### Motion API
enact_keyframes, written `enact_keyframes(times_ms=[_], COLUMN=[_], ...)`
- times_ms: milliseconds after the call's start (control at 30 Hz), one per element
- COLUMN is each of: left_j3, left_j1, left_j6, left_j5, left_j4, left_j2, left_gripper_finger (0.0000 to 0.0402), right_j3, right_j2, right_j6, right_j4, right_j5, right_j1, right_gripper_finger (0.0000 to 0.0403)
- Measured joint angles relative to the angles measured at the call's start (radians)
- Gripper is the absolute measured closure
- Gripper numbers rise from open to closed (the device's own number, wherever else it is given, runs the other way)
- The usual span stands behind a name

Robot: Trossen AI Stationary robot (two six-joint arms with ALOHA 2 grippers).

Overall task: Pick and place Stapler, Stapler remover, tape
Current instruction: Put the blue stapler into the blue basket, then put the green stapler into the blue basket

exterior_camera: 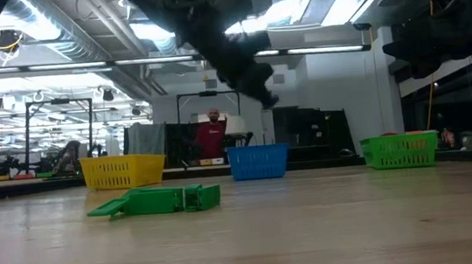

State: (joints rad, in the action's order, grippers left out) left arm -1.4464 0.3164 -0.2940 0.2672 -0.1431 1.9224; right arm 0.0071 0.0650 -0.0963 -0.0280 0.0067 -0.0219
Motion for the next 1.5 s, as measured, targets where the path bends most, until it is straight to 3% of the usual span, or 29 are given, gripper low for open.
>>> enact_keyframes(times_ms=[567, 767, 1000, 1200, 1500], left_j3=[0.001, 0.001, 0.001, 0.001, -0.021], left_j1=[0.003, 0.001, -0.015, -0.018, -0.065], left_j6=[0.144, 0.154, 0.152, 0.151, 0.150], left_j5=[0.081, 0.057, 0.130, 0.128, 0.127], left_j4=[-0.206, -0.199, -0.170, -0.166, -0.169], left_j2=[0.076, 0.076, 0.076, 0.076, 0.038], left_gripper_finger=[0.0324, 0.0310, 0.0280, 0.0259, 0.0256], right_j3=[0.000, 0.000, 0.000, 0.000, 0.000], right_j2=[0.000, 0.000, 0.000, 0.000, 0.000], right_j6=[0.000, 0.000, 0.000, 0.000, 0.000], right_j4=[0.000, 0.000, 0.000, 0.000, 0.000], right_j5=[0.000, 0.000, 0.000, 0.000, 0.000], right_j1=[0.000, 0.000, 0.000, 0.000, 0.000], right_gripper_finger=[0.0192, 0.0192, 0.0192, 0.0192, 0.0192])
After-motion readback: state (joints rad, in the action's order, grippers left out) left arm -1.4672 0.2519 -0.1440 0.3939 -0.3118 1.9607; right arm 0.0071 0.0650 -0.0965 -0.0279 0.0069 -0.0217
